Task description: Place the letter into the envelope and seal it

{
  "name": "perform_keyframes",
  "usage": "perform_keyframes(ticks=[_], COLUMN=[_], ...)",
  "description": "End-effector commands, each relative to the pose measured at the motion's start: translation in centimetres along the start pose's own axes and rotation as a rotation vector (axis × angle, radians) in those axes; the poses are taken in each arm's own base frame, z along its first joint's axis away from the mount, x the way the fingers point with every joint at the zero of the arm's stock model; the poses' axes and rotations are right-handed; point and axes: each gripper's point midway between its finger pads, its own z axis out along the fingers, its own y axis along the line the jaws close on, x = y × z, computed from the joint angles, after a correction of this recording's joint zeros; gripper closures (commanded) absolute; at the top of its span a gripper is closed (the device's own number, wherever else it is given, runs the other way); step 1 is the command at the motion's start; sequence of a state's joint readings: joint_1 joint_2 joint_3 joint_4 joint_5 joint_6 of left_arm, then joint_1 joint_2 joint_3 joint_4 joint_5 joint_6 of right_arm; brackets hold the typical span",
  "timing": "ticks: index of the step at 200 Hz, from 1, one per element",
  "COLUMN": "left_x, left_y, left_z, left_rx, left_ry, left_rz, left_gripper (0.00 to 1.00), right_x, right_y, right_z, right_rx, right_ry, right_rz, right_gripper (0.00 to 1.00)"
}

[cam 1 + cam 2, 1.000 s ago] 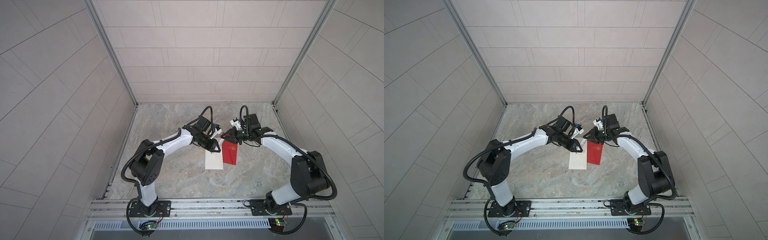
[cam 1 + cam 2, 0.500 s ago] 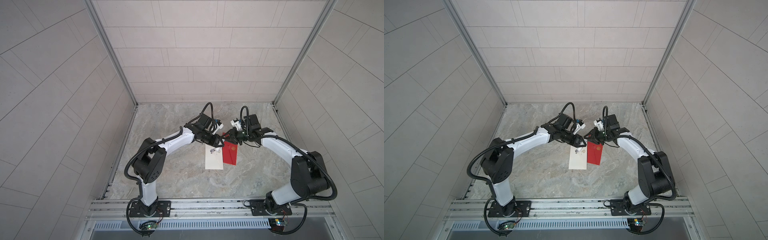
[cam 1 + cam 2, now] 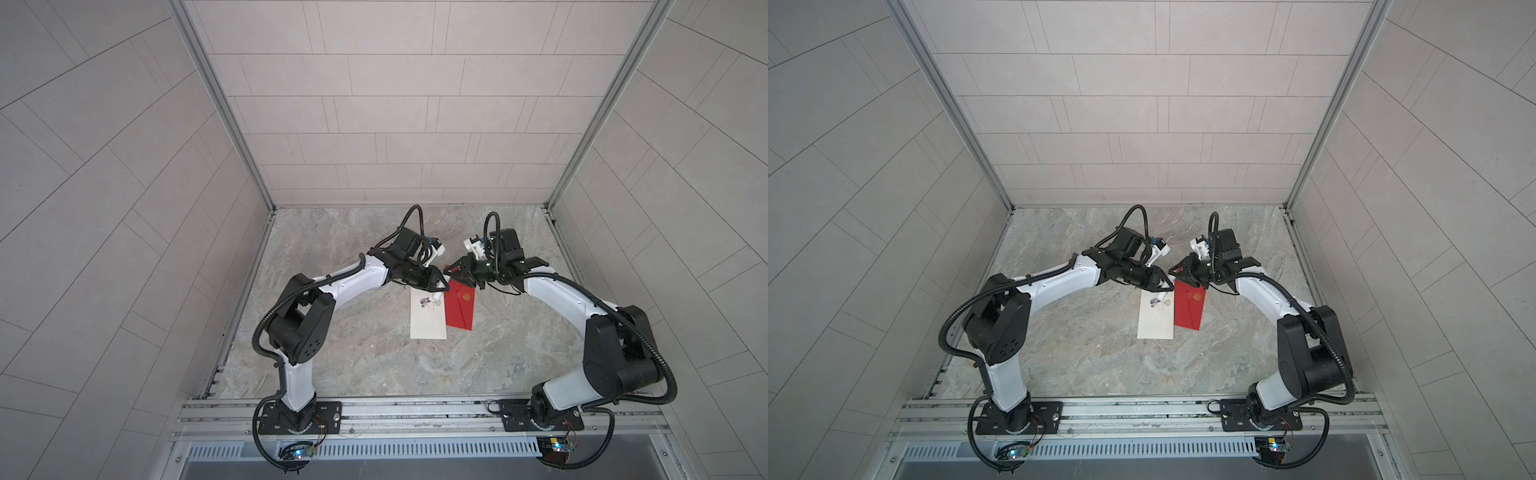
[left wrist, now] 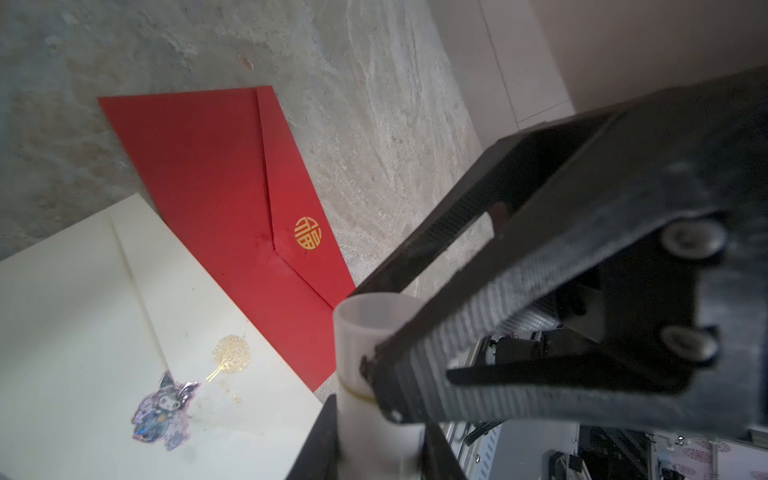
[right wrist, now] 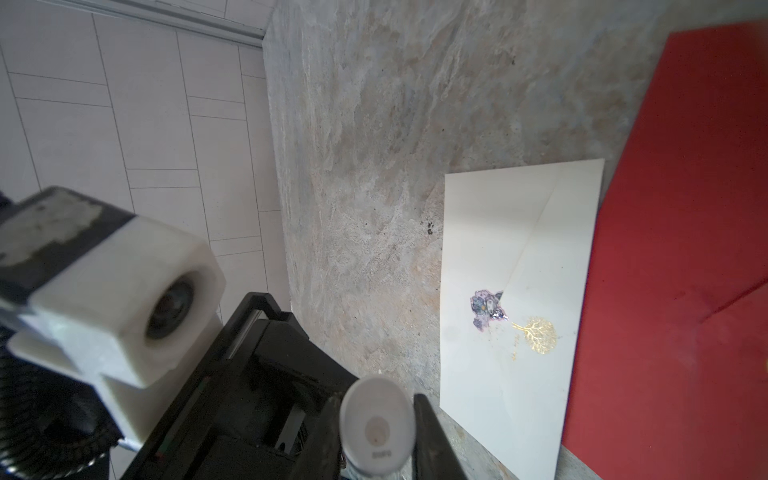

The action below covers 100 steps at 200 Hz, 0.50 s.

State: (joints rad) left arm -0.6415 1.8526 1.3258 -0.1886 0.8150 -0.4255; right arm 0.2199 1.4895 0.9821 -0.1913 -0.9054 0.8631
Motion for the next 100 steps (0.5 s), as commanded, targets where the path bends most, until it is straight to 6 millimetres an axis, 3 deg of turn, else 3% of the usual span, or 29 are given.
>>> perform_keyframes(ticks=[1,19,47,85,100], left_x=[-3.8,-5.1,-5.9,-5.0,-5.4], left_y=[-4.6,-9.1,-14.2,-14.5,-14.2], left_z=[-3.4,-6.0,-10.2,-9.8,-9.7], left_rx=[0.261,0.478,0.769,0.788,0.785], left_ry=[-0.141,-0.192,-0.204,-0.108,-0.12], left_rz=[-0.014,0.05,0.094,0.097,0.086], left_gripper=[1.0,1.0,1.0,1.0,1.0], right_x=[-0.4,-0.5,0.5,2.4,2.6], right_y=[4.8,7.4,10.3,11.4,11.0], right_z=[-1.6,-2.8,-4.8,-5.7,-5.9], right_rx=[-0.18,-0.279,-0.355,-0.368,-0.33], right_ry=[-0.04,-0.076,-0.103,-0.059,-0.053], right_rz=[-0.1,-0.181,-0.339,-0.464,-0.472], right_gripper=[0.92,0.92,0.91,0.87,0.76])
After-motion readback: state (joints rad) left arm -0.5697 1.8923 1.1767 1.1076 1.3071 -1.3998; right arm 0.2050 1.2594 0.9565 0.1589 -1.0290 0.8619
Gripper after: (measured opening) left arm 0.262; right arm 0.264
